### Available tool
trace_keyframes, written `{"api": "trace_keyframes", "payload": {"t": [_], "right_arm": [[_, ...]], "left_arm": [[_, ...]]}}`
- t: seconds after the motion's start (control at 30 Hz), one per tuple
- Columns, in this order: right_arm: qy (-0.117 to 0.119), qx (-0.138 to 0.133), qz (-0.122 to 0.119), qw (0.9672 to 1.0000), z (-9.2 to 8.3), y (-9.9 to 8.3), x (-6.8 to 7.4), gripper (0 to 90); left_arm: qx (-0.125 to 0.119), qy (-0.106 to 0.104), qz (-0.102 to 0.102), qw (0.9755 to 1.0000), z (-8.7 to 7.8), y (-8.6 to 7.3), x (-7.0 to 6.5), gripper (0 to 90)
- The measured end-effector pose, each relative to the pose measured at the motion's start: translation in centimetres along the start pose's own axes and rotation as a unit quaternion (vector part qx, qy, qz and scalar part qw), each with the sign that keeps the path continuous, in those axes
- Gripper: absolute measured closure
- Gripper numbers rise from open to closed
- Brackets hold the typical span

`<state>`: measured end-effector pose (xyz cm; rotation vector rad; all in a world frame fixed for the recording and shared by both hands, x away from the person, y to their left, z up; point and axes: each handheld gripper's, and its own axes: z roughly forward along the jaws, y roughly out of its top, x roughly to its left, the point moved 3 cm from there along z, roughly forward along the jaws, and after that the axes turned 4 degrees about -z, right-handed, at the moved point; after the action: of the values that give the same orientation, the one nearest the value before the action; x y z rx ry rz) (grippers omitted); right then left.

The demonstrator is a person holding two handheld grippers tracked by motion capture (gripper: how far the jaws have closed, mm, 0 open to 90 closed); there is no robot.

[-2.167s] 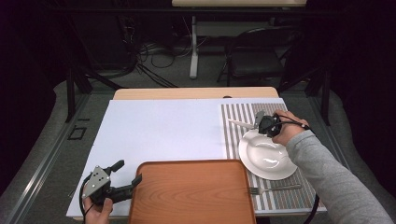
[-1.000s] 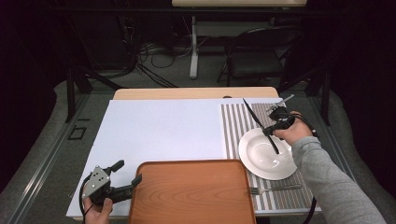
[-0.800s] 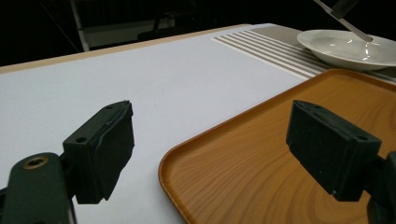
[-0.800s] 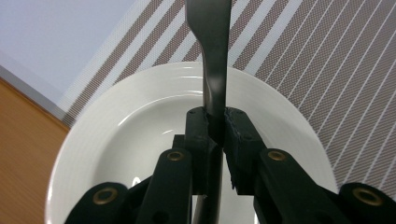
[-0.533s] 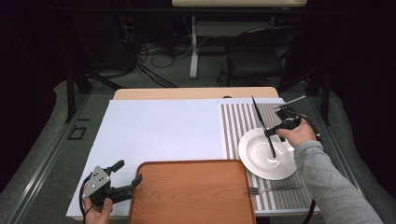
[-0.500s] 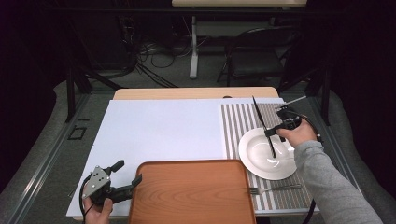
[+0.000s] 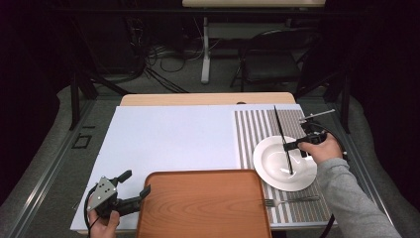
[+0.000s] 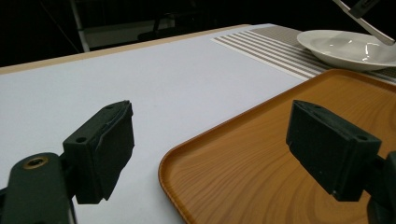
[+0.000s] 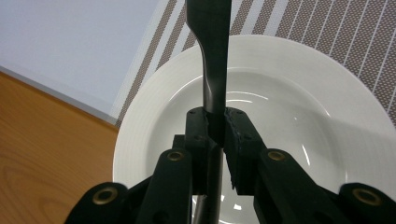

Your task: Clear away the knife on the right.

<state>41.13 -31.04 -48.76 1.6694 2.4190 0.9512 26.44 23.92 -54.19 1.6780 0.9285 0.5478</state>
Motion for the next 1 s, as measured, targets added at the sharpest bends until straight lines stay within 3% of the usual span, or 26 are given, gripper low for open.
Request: {"api": "trace_keyframes", "payload": {"t": [0.23, 0.47, 0.8, 1.0], "right_arm": [[0.022, -0.006, -0.013, 0.9997, -0.7, -1.3, 1.6, 80.1], [0.044, -0.009, -0.038, 0.9983, -1.3, -2.4, 4.3, 80.1], [0.065, 0.003, -0.084, 0.9944, -1.0, -4.3, 8.4, 80.1], [0.081, 0.007, -0.093, 0.9923, -0.8, -5.4, 10.0, 80.1]], "left_arm": [[0.0, 0.0, 0.0, 1.0, 0.0, 0.0, 0.0, 15.3], [-0.001, 0.001, 0.001, 1.0, 0.0, 0.0, -0.1, 15.3], [-0.002, -0.001, 0.002, 1.0, -0.1, 0.0, -0.1, 15.3], [-0.002, 0.0, 0.001, 1.0, -0.1, 0.0, -0.1, 15.3]]}}
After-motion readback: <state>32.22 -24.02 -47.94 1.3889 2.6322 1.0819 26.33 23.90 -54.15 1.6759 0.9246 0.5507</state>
